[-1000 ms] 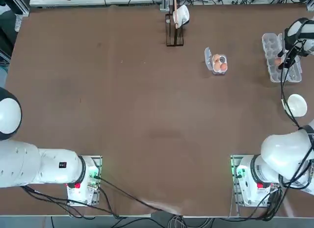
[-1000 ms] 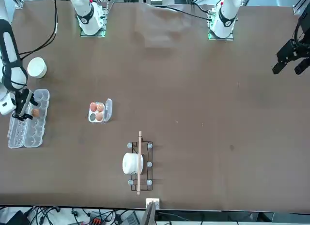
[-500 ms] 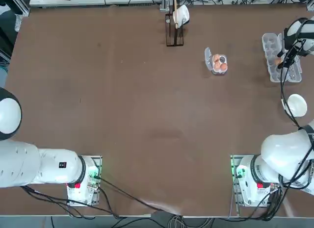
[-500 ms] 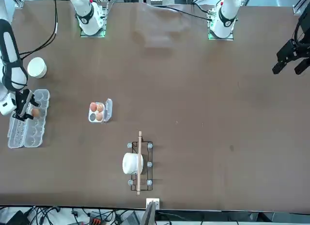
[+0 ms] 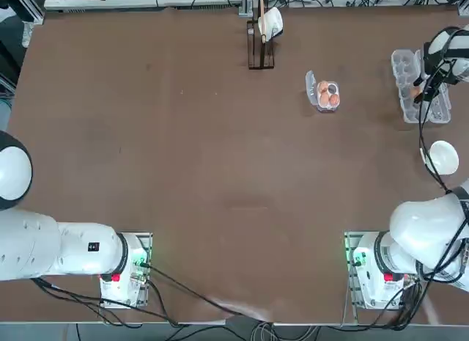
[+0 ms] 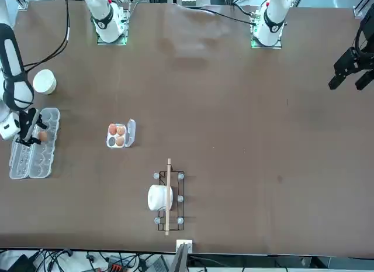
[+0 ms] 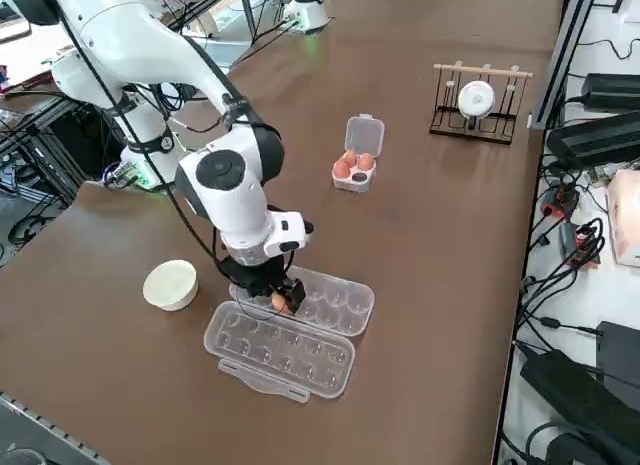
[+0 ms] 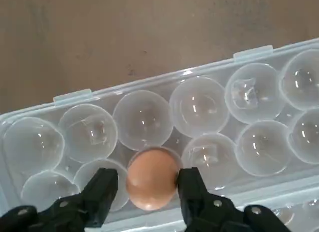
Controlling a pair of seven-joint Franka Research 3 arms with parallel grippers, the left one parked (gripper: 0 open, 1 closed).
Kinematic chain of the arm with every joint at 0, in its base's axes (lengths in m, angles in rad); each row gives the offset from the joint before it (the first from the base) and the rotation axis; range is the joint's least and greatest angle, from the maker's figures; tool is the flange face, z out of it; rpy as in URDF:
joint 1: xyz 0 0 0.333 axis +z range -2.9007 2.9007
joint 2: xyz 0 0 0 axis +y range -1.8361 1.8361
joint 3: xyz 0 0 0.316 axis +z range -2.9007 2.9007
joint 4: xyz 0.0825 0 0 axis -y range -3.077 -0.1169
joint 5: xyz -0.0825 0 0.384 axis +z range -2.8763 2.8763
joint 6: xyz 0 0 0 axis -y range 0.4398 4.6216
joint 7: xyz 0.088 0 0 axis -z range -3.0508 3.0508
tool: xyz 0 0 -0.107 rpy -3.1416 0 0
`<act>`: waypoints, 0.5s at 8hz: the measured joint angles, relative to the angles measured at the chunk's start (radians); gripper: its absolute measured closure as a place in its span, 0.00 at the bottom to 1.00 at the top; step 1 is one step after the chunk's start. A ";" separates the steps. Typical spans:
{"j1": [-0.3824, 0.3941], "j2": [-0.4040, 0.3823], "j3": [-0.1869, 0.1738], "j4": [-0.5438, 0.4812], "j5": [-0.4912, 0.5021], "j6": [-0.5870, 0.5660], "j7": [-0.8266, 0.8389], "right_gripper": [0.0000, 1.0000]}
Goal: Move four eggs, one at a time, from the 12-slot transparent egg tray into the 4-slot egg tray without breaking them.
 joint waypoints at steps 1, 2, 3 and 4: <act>0.000 0.001 0.001 0.002 0.000 0.003 0.000 0.30; 0.000 0.002 0.002 0.005 0.001 0.005 0.000 0.38; 0.000 0.002 0.002 0.007 0.001 0.005 0.000 0.43; 0.000 0.002 0.002 0.008 0.001 0.005 0.000 0.43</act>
